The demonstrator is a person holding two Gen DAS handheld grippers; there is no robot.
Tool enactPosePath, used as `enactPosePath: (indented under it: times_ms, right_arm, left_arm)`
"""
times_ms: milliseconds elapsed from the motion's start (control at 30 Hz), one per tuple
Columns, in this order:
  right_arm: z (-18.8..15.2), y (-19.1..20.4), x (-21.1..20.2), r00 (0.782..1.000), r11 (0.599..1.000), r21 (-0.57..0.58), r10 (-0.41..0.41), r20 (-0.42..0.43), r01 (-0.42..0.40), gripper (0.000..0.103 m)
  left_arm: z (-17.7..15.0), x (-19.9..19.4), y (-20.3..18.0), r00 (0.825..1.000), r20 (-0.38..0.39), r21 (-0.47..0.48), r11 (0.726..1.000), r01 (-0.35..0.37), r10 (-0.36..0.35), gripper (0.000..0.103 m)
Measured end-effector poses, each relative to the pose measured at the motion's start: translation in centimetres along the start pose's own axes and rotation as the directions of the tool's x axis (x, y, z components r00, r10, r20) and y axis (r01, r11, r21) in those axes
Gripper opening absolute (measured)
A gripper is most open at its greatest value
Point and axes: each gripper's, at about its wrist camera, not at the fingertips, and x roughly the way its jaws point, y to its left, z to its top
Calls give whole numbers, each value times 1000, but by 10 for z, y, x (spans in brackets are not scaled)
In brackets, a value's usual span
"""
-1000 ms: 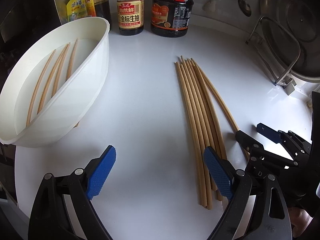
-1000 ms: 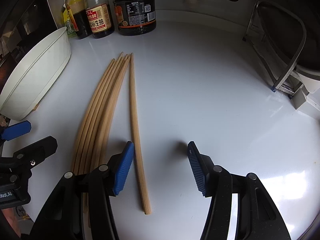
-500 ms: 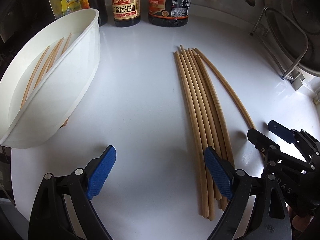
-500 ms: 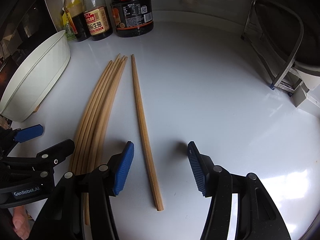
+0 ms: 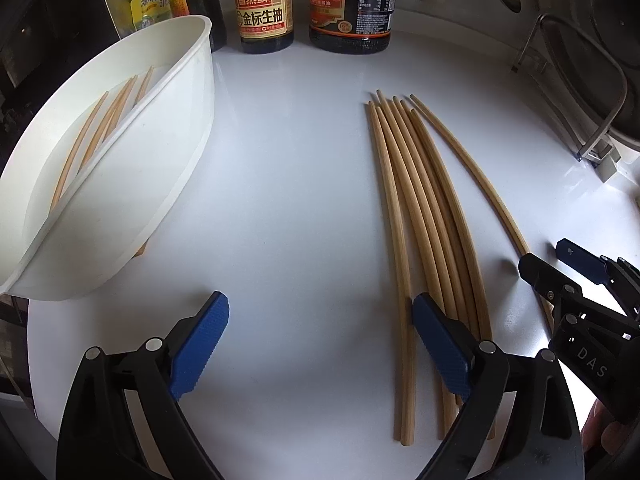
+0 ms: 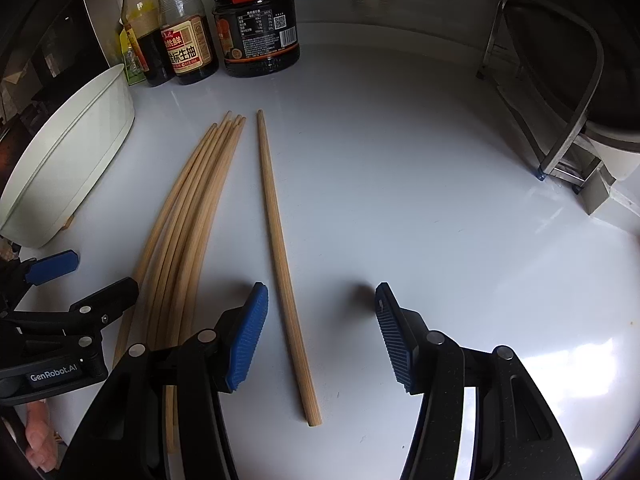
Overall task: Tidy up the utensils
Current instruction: 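Lower both open tools over the chopstick bundle and separate single chopsticks, then close the right tool on one chopstick while the left tool grasps another chopstick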
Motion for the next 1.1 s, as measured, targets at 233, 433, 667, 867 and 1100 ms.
enactPosePath:
  times_ms: [233,433,667,867,1100]
  right_arm:
    - [-1,0,0,1000,1000,-3,-4,5,4,53]
    - [1,0,1,1000,1000,-6,-14,12,14,53]
    - [5,8,4,999,999,-40,-24,32,25,53]
    - [8,18,5,999,996,-90,2,46,3,36]
    - [9,32,7,999,990,-142,6,54,2,7]
  left_arm:
    - [4,4,-7,999,-3,17,999,-51,51,91]
    - [14,8,-9,997,-5,12,997,-72,73,91]
    - [19,10,-14,997,-1,15,997,-76,76,90]
    - [18,5,-18,999,27,28,999,-42,41,63]
    - [16,1,-22,999,39,47,999,-25,23,31]
